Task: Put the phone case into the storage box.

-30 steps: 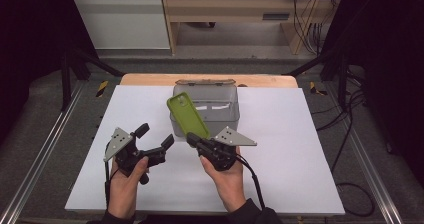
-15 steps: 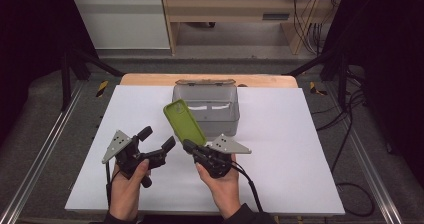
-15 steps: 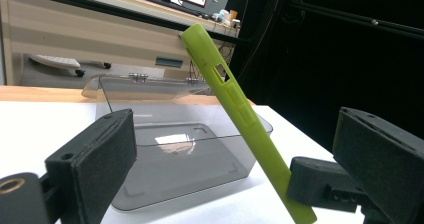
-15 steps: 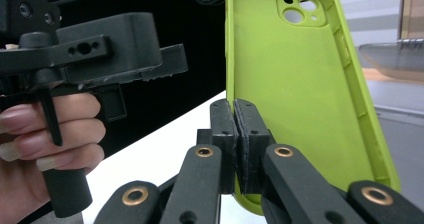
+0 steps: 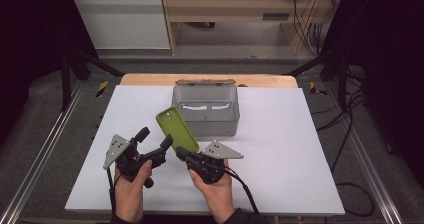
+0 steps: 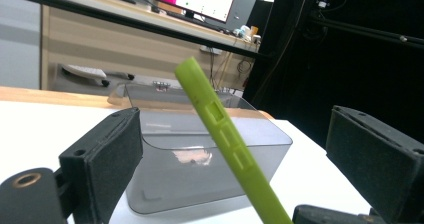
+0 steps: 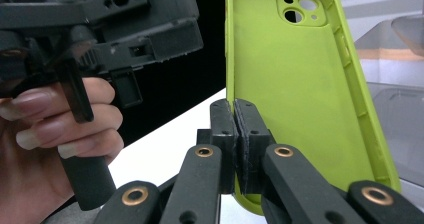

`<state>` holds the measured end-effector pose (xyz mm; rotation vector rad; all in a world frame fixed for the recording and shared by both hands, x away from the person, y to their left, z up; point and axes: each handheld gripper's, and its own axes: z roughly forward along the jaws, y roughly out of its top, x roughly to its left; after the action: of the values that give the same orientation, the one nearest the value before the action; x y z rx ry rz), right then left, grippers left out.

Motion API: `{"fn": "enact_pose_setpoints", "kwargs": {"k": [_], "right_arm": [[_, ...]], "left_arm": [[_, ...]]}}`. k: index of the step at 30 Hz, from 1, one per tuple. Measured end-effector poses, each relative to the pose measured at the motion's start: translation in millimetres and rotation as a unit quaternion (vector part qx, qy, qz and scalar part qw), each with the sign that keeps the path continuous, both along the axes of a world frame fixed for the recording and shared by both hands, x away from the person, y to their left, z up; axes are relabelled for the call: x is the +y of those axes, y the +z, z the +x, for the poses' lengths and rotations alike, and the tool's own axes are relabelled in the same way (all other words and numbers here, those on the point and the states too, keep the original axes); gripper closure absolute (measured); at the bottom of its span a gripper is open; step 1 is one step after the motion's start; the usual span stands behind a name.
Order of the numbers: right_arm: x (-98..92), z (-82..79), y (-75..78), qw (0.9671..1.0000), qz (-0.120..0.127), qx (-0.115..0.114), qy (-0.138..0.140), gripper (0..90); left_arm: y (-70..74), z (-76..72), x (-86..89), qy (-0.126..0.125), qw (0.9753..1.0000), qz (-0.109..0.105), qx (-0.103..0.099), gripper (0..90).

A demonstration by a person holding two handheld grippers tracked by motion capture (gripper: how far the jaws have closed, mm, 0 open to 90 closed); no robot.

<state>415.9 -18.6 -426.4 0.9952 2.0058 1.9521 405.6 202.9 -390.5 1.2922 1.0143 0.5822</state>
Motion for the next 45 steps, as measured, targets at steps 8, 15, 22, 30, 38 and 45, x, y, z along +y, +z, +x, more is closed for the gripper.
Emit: {"fn": "enact_pose_setpoints", "kwargs": {"k": [8,15,22,30,38,45], "right_arm": [[-2.2,0.7,-1.6,0.9998,0.013,0.011,0.0,88.0],[-1.7,0.4,-4.2,0.9996,0.02,0.019,0.002,88.0],[2.1,-2.5,-5.1,0.9991,0.03,0.028,0.008,88.0],[4.6,-4.1,-6.6,0.9985,0.038,0.037,0.013,88.0],[7.3,-7.3,-7.0,0.999,0.032,0.03,0.012,88.0],[9.6,-11.3,-6.2,0.9975,0.054,0.043,0.014,88.0]], "left_arm": [[-0.8,-1.6,-1.6,0.002,1.0,-0.001,-0.005,8.6],[-2.7,-2.1,-3.4,0.004,1.0,-0.001,-0.003,9.4],[-3.6,-2.7,-6.5,0.002,0.9999,-0.009,0.01,13.3],[-5.2,-4.4,-8.7,0.0,0.9999,-0.009,0.013,28.1],[-9.9,-3.1,-7.1,-0.002,0.9992,-0.027,0.029,36.7],[-13.7,-2.2,-6.9,-0.009,0.9978,-0.049,0.043,44.3]]}}
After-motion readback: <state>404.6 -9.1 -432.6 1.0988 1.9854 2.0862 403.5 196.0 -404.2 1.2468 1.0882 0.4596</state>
